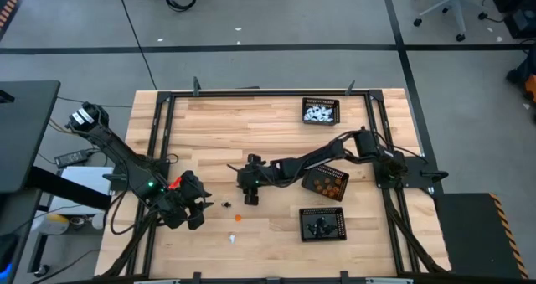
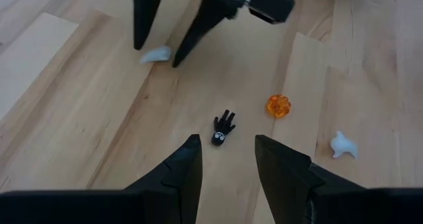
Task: Sort Halloween decoration
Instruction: Put the white ghost toy into the top black bin
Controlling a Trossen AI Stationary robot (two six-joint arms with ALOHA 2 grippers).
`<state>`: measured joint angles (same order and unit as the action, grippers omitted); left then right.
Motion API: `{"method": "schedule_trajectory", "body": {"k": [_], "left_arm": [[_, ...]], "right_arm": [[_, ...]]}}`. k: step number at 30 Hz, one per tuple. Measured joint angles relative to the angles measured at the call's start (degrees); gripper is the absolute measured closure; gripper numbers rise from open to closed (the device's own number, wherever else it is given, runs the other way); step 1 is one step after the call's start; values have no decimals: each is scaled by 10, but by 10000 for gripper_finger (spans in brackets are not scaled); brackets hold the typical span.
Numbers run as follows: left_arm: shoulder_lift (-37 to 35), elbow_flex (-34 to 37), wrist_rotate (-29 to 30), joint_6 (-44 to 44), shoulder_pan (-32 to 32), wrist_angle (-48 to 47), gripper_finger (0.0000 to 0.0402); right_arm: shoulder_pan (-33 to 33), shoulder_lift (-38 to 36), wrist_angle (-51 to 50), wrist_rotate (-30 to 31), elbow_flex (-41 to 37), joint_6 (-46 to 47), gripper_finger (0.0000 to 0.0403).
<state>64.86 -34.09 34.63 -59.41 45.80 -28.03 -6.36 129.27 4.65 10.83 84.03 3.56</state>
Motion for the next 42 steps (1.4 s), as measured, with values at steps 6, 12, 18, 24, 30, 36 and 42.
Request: {"method": "schedule_trajectory", "body": {"k": [6, 12, 18, 24, 30, 36, 42], "left_arm": [[0, 0, 0, -5, 0, 0, 253], [0, 0, 0, -5, 0, 0, 253], [0, 0, 0, -5, 0, -1, 253], [0, 0, -34, -2, 0, -4, 253], [0, 0, -45, -4, 1, -6, 253], [0, 0, -45, -1, 1, -6, 253], [0, 0, -45, 0, 1, -9, 253]], "right_arm": [[2, 0, 14, -14, 0, 23, 220], [2, 7, 46, 5, 1, 38, 222], [2, 27, 69, 15, 0, 50, 222], [1, 45, 72, 5, 2, 99, 226], [-3, 45, 74, 18, -10, 113, 242], [-6, 44, 74, 7, -15, 111, 299], [-4, 43, 73, -13, -16, 105, 356]]}}
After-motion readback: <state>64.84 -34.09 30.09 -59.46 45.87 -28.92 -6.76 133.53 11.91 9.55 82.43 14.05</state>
